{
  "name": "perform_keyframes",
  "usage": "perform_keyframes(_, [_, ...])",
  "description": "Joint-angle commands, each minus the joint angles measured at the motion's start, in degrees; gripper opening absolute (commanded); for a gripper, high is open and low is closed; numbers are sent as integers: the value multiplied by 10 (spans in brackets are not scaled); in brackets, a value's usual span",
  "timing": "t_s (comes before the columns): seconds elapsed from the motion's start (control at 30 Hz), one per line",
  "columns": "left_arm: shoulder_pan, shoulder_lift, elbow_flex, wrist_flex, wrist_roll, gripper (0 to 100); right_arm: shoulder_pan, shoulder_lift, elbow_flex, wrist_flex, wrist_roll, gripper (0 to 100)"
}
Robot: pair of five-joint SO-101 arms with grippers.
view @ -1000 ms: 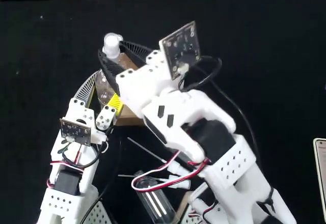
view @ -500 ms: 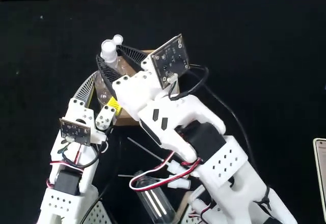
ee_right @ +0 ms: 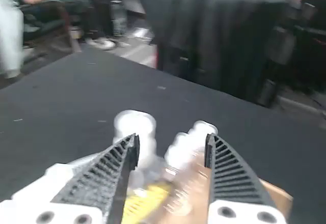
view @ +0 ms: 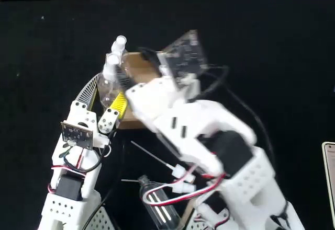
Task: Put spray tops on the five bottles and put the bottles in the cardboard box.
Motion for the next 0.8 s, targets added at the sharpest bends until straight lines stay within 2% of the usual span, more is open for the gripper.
perform_keyframes(0.0, [-3, -8, 14, 1, -4, 36, 84, -49, -20, 42, 4, 184])
perform_keyframes(0.1, [-3, -8, 14, 1, -3, 36, 119, -84, 48, 51, 4, 186])
perform_keyframes(0.2, [-3, -8, 14, 1, -4, 36, 102, -123, 139, 38, 4, 187])
perform_keyframes(0.4, [-6, -7, 14, 2, -4, 36, 87, -201, 324, -110, 0, 184])
perform_keyframes(0.53, [-56, -7, 14, 25, -4, 37, 90, -241, 441, -189, -1, 184])
perform_keyframes(0.77, [-155, -7, 14, 55, -4, 37, 90, -288, 538, -238, 4, 184])
